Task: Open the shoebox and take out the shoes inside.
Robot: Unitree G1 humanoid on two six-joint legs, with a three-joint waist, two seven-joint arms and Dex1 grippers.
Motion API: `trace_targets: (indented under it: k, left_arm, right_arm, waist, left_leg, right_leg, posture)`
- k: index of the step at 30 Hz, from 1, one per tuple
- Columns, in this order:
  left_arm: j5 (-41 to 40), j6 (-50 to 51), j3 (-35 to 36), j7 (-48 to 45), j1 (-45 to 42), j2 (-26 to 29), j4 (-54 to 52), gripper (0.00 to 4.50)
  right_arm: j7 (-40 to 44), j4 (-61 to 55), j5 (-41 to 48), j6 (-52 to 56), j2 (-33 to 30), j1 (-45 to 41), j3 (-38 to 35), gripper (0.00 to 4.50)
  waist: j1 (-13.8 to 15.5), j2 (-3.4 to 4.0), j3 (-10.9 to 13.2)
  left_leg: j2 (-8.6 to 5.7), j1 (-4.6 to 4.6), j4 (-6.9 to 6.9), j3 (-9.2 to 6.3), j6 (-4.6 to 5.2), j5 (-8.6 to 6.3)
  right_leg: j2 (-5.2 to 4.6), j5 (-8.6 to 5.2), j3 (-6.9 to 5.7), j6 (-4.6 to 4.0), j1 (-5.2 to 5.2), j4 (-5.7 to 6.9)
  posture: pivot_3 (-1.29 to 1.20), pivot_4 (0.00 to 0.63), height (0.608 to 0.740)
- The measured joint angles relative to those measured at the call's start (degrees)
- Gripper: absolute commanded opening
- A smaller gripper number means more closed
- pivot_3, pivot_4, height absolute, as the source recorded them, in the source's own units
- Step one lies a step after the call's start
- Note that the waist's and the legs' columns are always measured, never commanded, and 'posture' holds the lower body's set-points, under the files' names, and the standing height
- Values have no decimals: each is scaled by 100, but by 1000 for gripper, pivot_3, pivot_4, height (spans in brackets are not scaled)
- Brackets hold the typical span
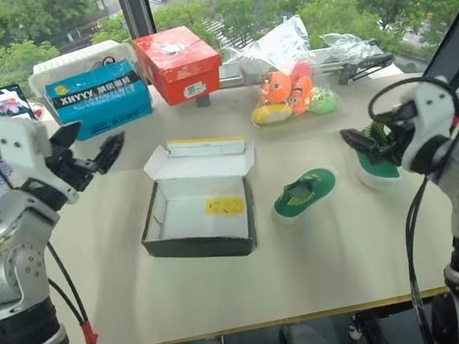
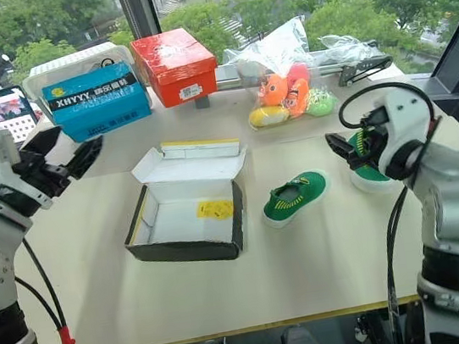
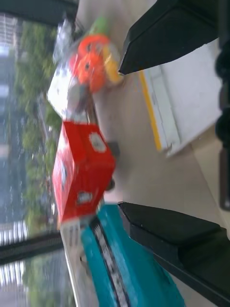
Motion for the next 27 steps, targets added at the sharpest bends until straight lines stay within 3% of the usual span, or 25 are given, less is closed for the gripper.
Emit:
trace_targets:
  k: [5, 10, 19, 27]
  left_arm:
    - [557, -938, 644, 126, 1647, -177, 244, 4500]
    - [974, -1978, 415, 359, 2792, -1124, -119, 4500]
    - [1147, -2514, -190, 499, 3768, -1851, -225, 4500]
    - [1596, -3216, -900, 741, 3663, -2246, 388, 4500]
  right_arm:
    - [-787, -591, -78, -741, 1021, 1742, 17, 4462]
    - [-1159, -657, -308, -1479, 1328, 2619, 584, 4462]
    - [-1820, 223, -643, -2919, 1743, 2859, 1256, 4462]
    - [-2384, 538, -764, -3214, 2075, 2945, 1619, 4462]
  waist:
    - [-37, 4, -19]
    - [-19, -29, -43]
    - [-56, -39, -65]
    - [21, -25, -95]
  left_leg:
    - [1, 7, -10, 13, 0, 0]
    - [11, 43, -7, 33, 3, 5]
    - [31, 47, -7, 58, 9, 13]
    - [37, 47, -7, 59, 8, 13]
  right_leg:
    - [-12, 2, 10, 1, -3, 0]
    - [-13, 11, 10, 1, 35, -17]
    - [16, -4, 20, 26, 27, -17]
    - [14, -8, 19, 24, 30, -19]
  posture:
    - [0, 150, 740]
    - [0, 150, 740]
    - [0, 150, 740]
    - [0, 150, 740]
